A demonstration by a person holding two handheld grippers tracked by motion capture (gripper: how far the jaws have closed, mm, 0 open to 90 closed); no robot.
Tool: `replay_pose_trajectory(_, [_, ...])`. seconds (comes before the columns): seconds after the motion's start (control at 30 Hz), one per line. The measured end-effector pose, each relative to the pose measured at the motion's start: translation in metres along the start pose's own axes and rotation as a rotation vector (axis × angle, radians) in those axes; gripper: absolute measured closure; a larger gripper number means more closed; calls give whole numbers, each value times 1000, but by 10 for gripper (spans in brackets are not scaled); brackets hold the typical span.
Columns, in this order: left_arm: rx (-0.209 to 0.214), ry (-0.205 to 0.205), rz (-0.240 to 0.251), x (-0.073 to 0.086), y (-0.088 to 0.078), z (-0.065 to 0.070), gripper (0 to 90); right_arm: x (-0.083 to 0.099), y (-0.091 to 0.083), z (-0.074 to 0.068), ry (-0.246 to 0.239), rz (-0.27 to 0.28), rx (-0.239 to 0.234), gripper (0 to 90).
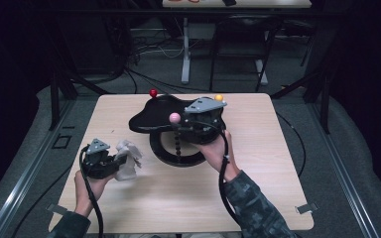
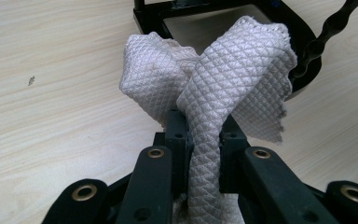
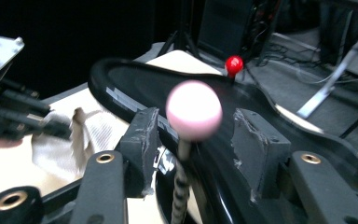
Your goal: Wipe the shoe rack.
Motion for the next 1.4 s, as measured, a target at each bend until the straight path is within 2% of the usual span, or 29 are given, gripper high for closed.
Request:
replay_pose_trajectory(0.03, [1, -2, 0, 0, 0, 0, 787, -5, 3, -3, -11, -12, 43, 497])
replay_pose_trajectory(0.07, [1, -1, -3, 1, 0, -1, 787, -8, 6, -5, -18, 1, 33, 499])
replay_pose_trajectory(0.1, [2, -1, -5, 2, 1, -1, 787, -10, 8, -7, -21, -25, 95, 503])
replay_pose_trajectory(0.13, [3, -2, -5, 2, 1, -2, 788, -12, 14, -9, -30, -21, 94, 513])
replay_pose_trajectory(0.2, [4, -3, -3, 1, 1, -2, 787, -13, 20, -9, -43, -37, 131, 546])
replay_pose_trajectory(0.33, [6, -2, -2, 1, 1, -2, 787, -11, 24, -7, -32, -35, 108, 593])
replay_pose_trajectory(0.37, [7, -1, -7, 2, 2, -2, 787, -9, 21, -6, -51, -50, 166, 595])
replay_pose_trajectory(0.4, [7, -1, -7, 2, 2, -2, 787, -8, 21, -5, -48, -33, 132, 596])
replay_pose_trajectory(0.47, [8, 1, -5, 3, 2, -1, 787, -7, 19, -3, -43, -31, 125, 597])
replay_pose_trajectory(0.5, [8, 2, -5, 3, 2, 0, 788, -4, 18, 1, -47, 4, 73, 598])
replay_pose_trajectory(0.53, [8, 2, -5, 3, 2, 0, 787, -4, 18, 1, -47, 4, 73, 598])
replay_pose_trajectory(0.57, [9, 3, -5, 3, 3, 0, 787, 0, 11, 7, -40, -32, 139, 598])
replay_pose_trajectory(0.63, [8, 3, -3, 3, 4, 1, 787, 4, 7, 12, -29, -18, 118, 598])
replay_pose_trajectory(0.7, [10, 2, -4, 4, 4, 1, 787, 9, 2, 16, -18, -7, 126, 598])
replay_pose_trajectory(0.73, [11, 9, -2, 4, 5, 2, 787, 11, 0, 18, -18, 7, 109, 598])
replay_pose_trajectory(0.8, [11, 9, -1, 4, 5, 2, 788, 14, -2, 19, -19, 15, 110, 598])
replay_pose_trajectory(0.93, [11, 3, 1, 5, 8, 2, 788, 19, -12, 26, -25, -3, 144, 595])
replay_pose_trajectory(1.03, [15, 9, -8, 6, 9, 3, 787, 22, -11, 30, -9, 19, 140, 589])
replay_pose_trajectory(1.07, [12, 10, -10, 6, 10, 3, 787, 22, -11, 30, -10, 9, 175, 581])
replay_pose_trajectory(1.1, [12, 10, -10, 6, 10, 3, 787, 22, -9, 30, -12, 19, 158, 582])
replay_pose_trajectory(1.33, [9, 6, -16, 7, 10, 1, 787, 25, -7, 31, -22, 8, 174, 601])
replay_pose_trajectory(1.37, [10, 6, -14, 7, 10, 1, 787, 25, -7, 31, -25, 20, 155, 602])
replay_pose_trajectory(1.4, [7, 7, -13, 8, 9, 2, 787, 26, -6, 35, -10, 34, 82, 604])
Point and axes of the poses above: each handheld gripper's, and its own axes: y roughly forward along the jaws, x roughly out of its underside, z roughly to its right, the point moved 4 cm from there along y, roughly forward along the jaws, and after that the axes turned 8 degrees about -z, right-handed, at the moved point
